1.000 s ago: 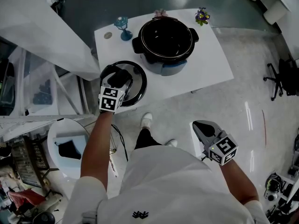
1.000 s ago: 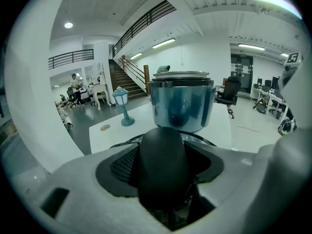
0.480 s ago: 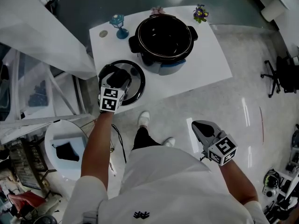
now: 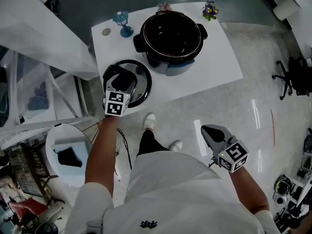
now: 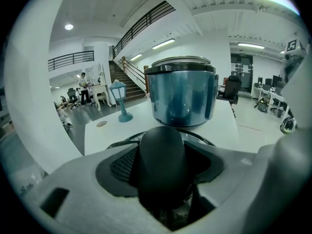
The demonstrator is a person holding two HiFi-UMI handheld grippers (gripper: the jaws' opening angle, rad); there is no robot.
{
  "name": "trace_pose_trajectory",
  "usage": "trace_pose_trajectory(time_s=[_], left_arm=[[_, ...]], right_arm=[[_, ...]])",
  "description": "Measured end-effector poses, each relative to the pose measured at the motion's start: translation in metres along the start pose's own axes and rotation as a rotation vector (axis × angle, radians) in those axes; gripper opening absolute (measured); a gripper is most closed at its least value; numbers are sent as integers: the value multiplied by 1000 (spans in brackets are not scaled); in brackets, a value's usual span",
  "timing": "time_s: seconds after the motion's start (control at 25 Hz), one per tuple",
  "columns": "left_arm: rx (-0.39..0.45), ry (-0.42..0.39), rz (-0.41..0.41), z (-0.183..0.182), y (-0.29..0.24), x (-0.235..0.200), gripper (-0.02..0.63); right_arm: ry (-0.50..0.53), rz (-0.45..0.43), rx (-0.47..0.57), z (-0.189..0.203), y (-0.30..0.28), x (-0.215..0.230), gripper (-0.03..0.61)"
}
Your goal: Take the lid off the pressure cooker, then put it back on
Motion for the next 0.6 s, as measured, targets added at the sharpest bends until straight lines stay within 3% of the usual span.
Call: trace_pose_trajectory(time_s=[0.6], left_arm=[[21,7,-4,2,1,1,291]], right_arm=[[-6,-8,5,3,-2,1,14]])
Point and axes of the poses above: the fingertips, and each gripper's own axes: y backward along the fingers, x to its right, z out of its underside, the point moved 10 cm from there along y, backward along the fingers, and after that the axes turned 11 degrees about z, right-handed, at the moved point
